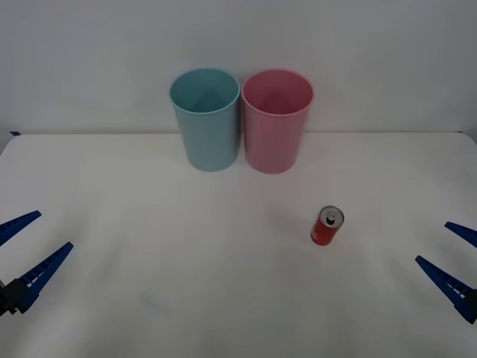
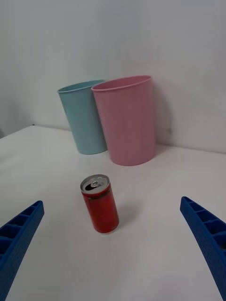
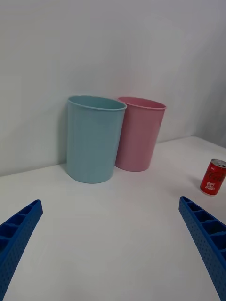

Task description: Grasp the object on the table and drop it into the matching bin: aluminum can to the light blue bin, PET bottle to the pink bin.

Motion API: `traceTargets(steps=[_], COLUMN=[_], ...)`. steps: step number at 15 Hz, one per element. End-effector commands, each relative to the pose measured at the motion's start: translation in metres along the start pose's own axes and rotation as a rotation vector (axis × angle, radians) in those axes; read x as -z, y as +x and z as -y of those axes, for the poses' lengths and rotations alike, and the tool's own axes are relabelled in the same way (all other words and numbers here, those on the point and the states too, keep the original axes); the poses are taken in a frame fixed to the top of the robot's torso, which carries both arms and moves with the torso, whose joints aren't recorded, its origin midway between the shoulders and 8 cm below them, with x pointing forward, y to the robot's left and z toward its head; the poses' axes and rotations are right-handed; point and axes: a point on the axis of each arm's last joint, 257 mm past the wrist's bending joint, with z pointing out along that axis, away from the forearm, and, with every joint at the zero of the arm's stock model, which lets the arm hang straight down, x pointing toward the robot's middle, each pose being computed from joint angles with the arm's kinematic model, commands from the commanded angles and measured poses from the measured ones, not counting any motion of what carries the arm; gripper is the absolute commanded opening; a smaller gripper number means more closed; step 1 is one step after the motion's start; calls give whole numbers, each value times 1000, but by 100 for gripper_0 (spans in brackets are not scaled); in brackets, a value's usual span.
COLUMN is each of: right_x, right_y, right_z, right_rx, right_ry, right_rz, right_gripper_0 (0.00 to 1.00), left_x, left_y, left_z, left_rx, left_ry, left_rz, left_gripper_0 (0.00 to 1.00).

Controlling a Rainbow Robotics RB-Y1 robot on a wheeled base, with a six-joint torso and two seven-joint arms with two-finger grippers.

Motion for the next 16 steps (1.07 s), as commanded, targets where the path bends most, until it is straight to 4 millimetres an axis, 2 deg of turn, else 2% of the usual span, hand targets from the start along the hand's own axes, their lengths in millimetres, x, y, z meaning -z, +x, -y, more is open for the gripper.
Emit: traceTargets(steps=[1, 9, 16], right_x=[1, 2, -20], right_y=[14, 52, 80], right_z=[-3, -5, -14], right_rx=[-2, 65, 48], right_ry=[-4, 11, 21], right_rz=[-14, -53, -93], right_gripper_0=[100, 100, 100], left_x=[0, 0, 0], left_y=[0, 0, 0], left_z=[0, 0, 0], left_rx=[0, 0, 0], left_ry=[0, 0, 0], left_rz=[0, 0, 0], left_gripper_0=[100, 100, 100])
